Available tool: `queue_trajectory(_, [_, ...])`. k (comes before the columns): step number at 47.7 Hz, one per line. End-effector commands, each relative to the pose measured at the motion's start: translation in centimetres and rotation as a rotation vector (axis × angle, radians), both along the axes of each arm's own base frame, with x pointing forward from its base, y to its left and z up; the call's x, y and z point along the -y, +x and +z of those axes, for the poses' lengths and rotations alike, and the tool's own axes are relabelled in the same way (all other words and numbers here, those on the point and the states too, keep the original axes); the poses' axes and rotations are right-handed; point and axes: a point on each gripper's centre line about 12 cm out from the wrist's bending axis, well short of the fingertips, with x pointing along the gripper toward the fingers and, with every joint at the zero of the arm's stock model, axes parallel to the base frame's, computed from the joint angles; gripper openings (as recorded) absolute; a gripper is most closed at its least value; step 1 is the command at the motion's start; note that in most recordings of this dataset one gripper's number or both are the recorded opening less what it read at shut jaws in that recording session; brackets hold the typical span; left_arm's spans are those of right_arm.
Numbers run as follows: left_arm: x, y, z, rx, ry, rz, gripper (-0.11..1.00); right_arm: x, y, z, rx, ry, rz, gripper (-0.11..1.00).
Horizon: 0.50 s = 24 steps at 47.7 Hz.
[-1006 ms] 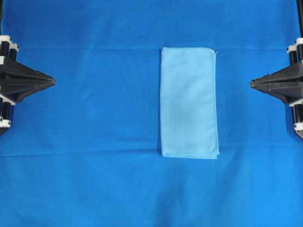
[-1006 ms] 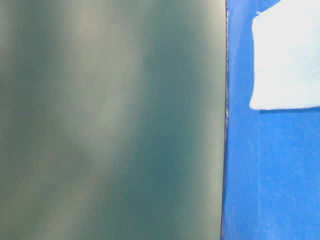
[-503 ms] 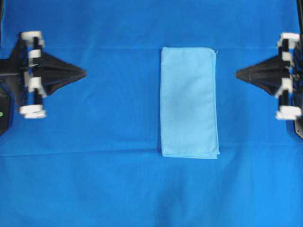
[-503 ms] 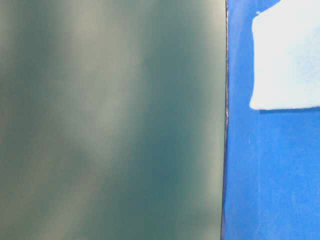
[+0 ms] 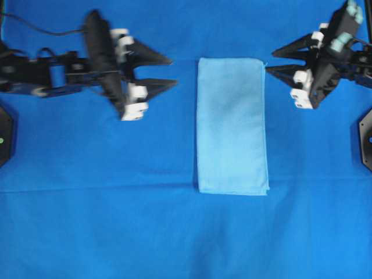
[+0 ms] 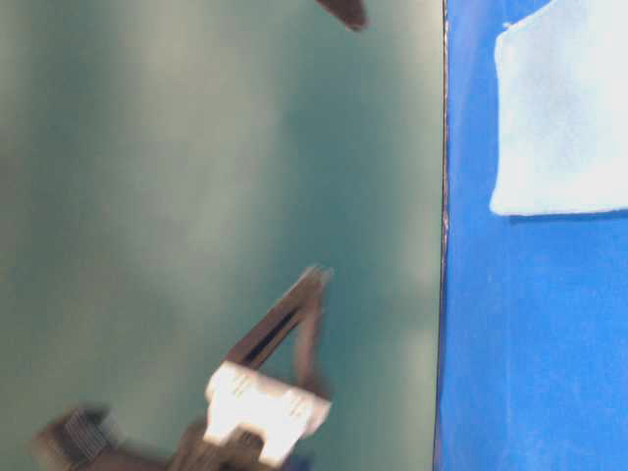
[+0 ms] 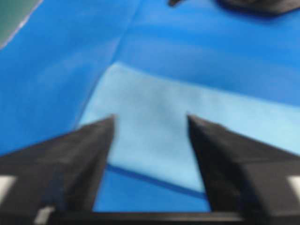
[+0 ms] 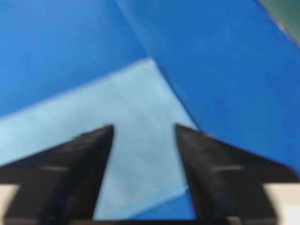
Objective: Fold a vertical towel.
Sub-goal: 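Move both grippers to the towel's top corners, left and right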
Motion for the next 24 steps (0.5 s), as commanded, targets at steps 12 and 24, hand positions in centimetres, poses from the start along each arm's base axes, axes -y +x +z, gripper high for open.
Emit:
queue_trajectory(12, [-4.0,4.5,-4.9,-0.076,-0.021,0.069,0.73,3.4,1.4,-5.1,-0.131,0.037,-0.065,0.61])
queue_trajectory(24, [-6.3,6.1,-8.8,-0.137,-0.039,0.109,0.73,4.9,1.6,-8.1,-0.19,0.062,-0.101,0.6])
